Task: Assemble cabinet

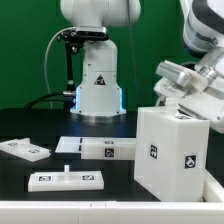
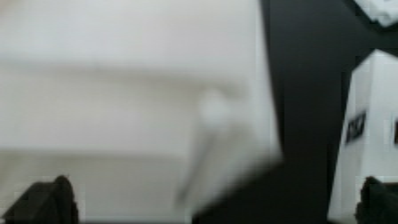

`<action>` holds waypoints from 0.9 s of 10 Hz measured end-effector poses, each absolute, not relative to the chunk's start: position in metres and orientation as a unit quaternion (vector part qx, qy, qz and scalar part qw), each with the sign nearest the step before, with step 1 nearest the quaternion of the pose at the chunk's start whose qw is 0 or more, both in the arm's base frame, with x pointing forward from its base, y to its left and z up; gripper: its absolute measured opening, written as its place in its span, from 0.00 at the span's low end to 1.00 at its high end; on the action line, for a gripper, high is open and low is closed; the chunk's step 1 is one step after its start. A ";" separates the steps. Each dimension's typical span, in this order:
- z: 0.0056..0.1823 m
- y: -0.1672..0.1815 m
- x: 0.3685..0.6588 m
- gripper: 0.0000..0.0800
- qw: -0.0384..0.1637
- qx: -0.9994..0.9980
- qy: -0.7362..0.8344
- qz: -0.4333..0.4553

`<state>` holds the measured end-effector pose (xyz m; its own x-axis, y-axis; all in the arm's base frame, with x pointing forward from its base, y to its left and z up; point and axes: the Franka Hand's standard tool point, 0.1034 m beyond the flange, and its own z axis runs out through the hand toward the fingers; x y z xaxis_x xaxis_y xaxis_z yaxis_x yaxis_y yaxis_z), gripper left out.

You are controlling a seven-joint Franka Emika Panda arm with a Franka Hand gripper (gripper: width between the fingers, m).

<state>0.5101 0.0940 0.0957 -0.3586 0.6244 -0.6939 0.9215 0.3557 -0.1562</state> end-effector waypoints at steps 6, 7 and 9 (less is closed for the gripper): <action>0.097 0.085 0.515 1.00 0.265 0.490 0.783 -0.276; 0.095 0.079 0.516 1.00 0.262 0.493 0.783 -0.274; 0.096 0.067 0.519 1.00 0.258 0.492 0.783 -0.281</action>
Offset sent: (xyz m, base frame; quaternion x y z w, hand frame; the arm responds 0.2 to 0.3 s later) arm 0.0000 0.0000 0.0000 0.0000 0.0000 0.0000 1.0000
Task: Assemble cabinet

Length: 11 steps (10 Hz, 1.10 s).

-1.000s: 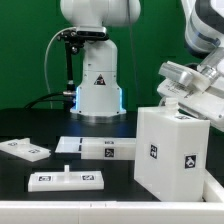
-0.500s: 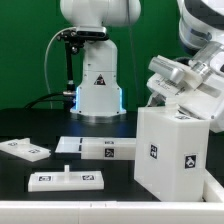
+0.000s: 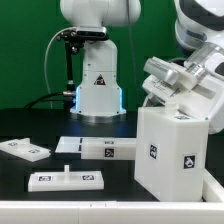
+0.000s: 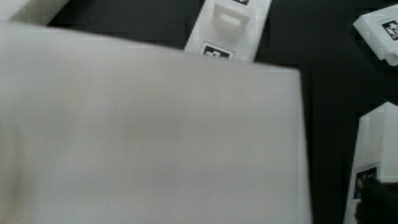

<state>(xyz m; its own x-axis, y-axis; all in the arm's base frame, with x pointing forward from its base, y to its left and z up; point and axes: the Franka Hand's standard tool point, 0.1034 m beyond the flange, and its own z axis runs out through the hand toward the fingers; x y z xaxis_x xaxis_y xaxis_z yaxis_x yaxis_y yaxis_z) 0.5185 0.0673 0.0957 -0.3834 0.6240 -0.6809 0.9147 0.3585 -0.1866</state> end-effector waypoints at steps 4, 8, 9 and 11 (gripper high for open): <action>0.095 0.067 0.518 0.69 0.258 0.492 0.782 -0.282; 0.095 0.067 0.518 0.22 0.258 0.492 0.782 -0.282; 0.097 0.067 0.520 0.07 0.260 0.494 0.781 -0.280; 0.097 0.068 0.520 0.07 0.260 0.494 0.781 -0.280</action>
Offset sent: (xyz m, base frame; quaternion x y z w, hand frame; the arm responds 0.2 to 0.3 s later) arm 0.0000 0.0000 0.0000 0.0000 0.0000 0.0000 1.0000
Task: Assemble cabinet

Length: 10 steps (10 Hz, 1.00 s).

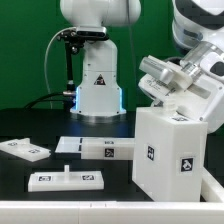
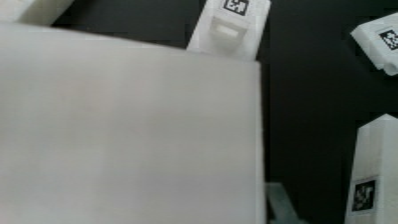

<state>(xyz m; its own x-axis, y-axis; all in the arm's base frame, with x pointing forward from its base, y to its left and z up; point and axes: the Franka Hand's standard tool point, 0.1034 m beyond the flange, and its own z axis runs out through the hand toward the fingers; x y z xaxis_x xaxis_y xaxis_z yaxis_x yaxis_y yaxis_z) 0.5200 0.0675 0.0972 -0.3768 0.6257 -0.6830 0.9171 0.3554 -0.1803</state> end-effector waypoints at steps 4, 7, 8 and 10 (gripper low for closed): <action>0.118 0.060 0.515 0.04 0.260 0.553 0.759 -0.223; 0.119 0.055 0.508 0.04 0.210 0.651 0.686 -0.248; 0.118 0.054 0.506 0.04 0.209 0.650 0.686 -0.249; 0.122 0.050 0.506 0.04 0.203 0.675 0.670 -0.232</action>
Offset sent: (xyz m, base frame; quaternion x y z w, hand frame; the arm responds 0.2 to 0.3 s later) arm -0.0141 -0.0103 0.0262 -0.0852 0.0483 0.1187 0.9881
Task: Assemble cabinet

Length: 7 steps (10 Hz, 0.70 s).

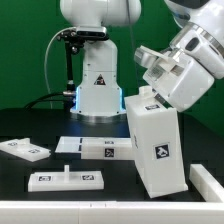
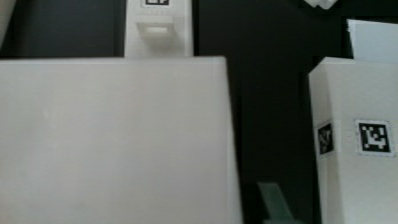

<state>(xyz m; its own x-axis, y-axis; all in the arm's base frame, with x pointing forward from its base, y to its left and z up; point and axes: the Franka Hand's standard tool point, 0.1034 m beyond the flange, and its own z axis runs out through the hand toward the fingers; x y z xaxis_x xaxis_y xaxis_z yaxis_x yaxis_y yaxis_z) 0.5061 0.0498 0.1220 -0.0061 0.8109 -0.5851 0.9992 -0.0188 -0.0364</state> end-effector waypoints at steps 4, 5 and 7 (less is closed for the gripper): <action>0.148 0.026 0.501 0.04 0.133 0.808 0.528 -0.226; 0.152 0.025 0.514 0.04 0.115 0.802 0.562 -0.169; 0.149 0.018 0.508 0.04 0.092 0.813 0.558 -0.142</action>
Offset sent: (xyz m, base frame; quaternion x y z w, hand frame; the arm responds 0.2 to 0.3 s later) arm 0.0103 -0.0181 0.0283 0.1950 0.0328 0.2245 0.9542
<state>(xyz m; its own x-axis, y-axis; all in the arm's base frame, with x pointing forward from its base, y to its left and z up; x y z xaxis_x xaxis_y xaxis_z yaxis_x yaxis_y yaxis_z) 0.5080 0.0177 0.1488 0.3375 0.8799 -0.3344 0.9326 -0.3609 -0.0086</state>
